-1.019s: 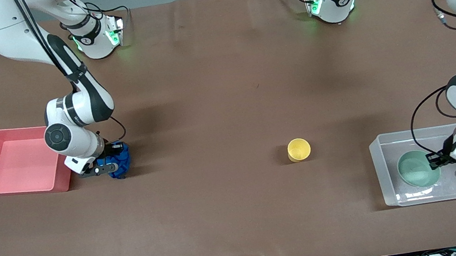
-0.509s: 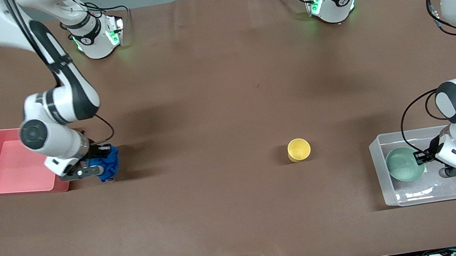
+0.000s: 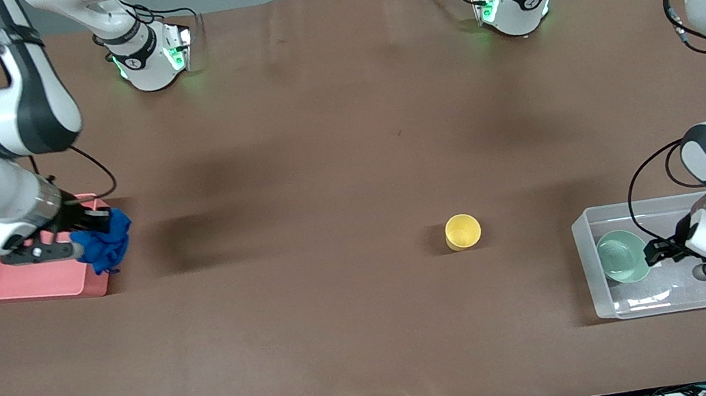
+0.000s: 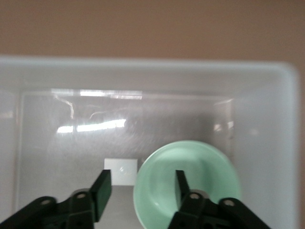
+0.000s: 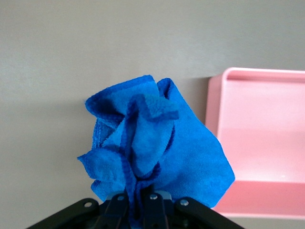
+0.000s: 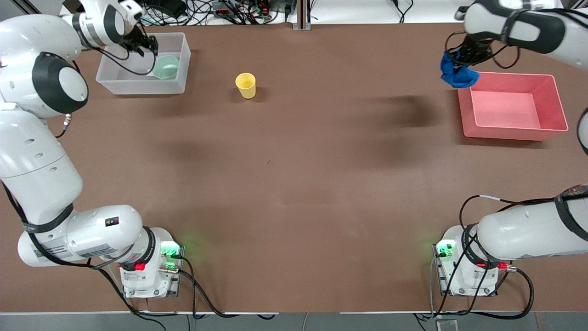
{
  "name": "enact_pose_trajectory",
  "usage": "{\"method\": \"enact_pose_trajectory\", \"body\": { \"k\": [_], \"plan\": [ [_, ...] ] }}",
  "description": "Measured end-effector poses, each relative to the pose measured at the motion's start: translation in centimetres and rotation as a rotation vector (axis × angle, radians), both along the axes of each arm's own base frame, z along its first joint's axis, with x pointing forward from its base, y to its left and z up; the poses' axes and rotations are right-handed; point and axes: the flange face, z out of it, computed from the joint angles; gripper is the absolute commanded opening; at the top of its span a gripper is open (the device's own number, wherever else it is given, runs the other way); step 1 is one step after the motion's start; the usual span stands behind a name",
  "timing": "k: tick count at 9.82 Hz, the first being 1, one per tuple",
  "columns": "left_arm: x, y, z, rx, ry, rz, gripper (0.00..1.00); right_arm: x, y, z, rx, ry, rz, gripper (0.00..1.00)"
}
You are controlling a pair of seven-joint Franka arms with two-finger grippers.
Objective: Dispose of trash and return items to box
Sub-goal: 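Drop the cloth into the pink tray while the left gripper releases the bowl, then grasp the yellow cup with the left gripper while the right gripper withdraws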
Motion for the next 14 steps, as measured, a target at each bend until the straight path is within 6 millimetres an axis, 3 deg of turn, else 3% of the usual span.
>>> {"method": "enact_pose_trajectory", "body": {
  "k": [2, 3, 4, 6, 9, 10, 11, 12, 13, 14],
  "plan": [
    [-0.8, -6.0, 4.5, -0.062, 0.057, 0.091, 1.00, -1.2, -3.9, 1.9, 0.004, 0.005, 0.002, 0.01],
    [-1.4, -9.7, 5.6, -0.091, 0.087, 0.143, 1.00, -1.7, -6.9, 1.9, 0.008, 0.008, 0.007, 0.01],
    [-2.4, -13.3, 5.5, -0.109, 0.114, 0.194, 1.00, -2.2, -9.8, 1.5, 0.011, 0.011, 0.007, 0.02],
    [-4.7, -20.6, 3.5, -0.128, 0.175, 0.313, 1.00, -3.0, -14.3, 0.1, 0.010, -0.015, 0.017, 0.02],
    [-8.3, -30.1, 1.3, -0.127, 0.219, 0.437, 0.90, -3.6, -17.8, -6.5, 0.011, -0.006, 0.019, 0.06],
    [-9.4, -31.5, -0.1, -0.107, 0.205, 0.471, 0.85, -3.4, -18.1, -8.6, 0.016, 0.012, 0.015, 0.21],
    [-10.4, -32.1, -1.9, -0.094, 0.193, 0.504, 0.76, -3.3, -18.3, -10.3, 0.020, 0.027, 0.013, 0.64],
    [-11.3, -32.5, -3.7, -0.092, 0.196, 0.525, 0.63, -3.3, -18.4, -11.4, 0.023, 0.039, 0.011, 0.99],
    [-11.9, -33.0, -5.2, -0.089, 0.210, 0.531, 0.50, -3.2, -18.5, -11.7, 0.024, 0.042, 0.010, 1.00],
    [-12.3, -33.5, -6.6, -0.090, 0.221, 0.534, 0.30, -3.0, -18.5, -11.3, 0.024, 0.042, 0.011, 1.00]
  ]
}}
